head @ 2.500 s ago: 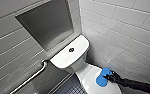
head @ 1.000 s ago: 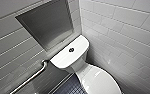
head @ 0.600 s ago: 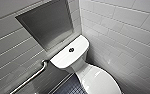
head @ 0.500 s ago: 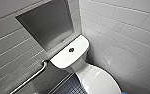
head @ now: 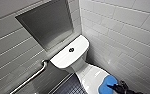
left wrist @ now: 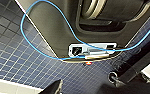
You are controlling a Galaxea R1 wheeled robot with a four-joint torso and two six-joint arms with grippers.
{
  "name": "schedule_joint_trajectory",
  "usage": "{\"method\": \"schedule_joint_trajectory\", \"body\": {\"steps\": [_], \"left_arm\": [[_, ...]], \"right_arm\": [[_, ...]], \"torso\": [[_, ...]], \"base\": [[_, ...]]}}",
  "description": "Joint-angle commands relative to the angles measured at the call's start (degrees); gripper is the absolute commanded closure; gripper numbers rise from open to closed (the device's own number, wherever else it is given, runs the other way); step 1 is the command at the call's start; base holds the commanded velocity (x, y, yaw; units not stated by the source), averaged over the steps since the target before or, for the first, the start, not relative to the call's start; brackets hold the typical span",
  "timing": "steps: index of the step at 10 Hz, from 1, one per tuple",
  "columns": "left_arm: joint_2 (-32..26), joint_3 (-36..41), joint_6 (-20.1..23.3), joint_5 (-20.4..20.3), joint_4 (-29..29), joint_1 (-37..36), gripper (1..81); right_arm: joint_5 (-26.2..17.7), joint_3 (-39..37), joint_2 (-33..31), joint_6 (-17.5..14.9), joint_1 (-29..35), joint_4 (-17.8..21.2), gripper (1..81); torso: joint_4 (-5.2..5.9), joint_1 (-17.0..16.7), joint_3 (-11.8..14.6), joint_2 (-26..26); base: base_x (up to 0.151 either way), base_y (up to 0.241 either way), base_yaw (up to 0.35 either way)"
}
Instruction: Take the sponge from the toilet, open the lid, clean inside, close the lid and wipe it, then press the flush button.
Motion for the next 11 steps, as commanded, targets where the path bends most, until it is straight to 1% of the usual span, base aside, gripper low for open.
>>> {"method": "schedule_joint_trajectory", "body": {"steps": [1,2,4,5,8,10,11], "left_arm": [[-0.93,-0.21,0.20,5.63,0.11,1.68,1.0],[-0.94,-0.21,0.20,5.63,0.11,1.68,1.0],[-0.93,-0.21,0.20,5.63,0.11,1.68,1.0],[-0.93,-0.21,0.20,5.63,0.11,1.67,1.0],[-1.20,-0.21,0.20,5.63,0.02,1.68,1.0],[-1.11,-0.21,0.20,5.63,0.02,1.68,1.0],[-1.20,-0.21,0.20,5.63,-0.07,1.59,1.0]], "right_arm": [[-19.09,-11.77,9.15,-0.07,13.84,-2.96,81.1],[-21.89,-16.64,13.34,-0.07,15.68,-3.48,81.1],[-25.15,-24.39,20.46,-0.07,18.32,-4.63,81.1],[-25.86,-28.35,24.42,-0.07,19.29,-5.07,81.1],[-26.48,-36.80,32.95,-0.16,20.53,-5.87,81.1],[-26.30,-41.19,36.39,-0.07,18.33,-6.22,81.1],[-25.78,-45.49,37.80,-0.07,16.67,-6.22,81.1]], "torso": [[0.00,0.00,0.00,0.00],[0.00,0.00,0.00,0.00],[0.00,0.00,0.00,0.00],[0.00,0.00,0.00,0.00],[0.00,0.00,0.00,0.00],[0.00,0.00,0.00,0.00],[0.00,0.00,0.00,0.00]], "base": [[0.000,0.000,0.000],[0.000,0.000,0.000],[0.000,0.000,0.000],[0.000,0.000,0.000],[0.000,0.000,0.000],[0.000,0.000,0.000],[0.000,0.000,0.000]]}}
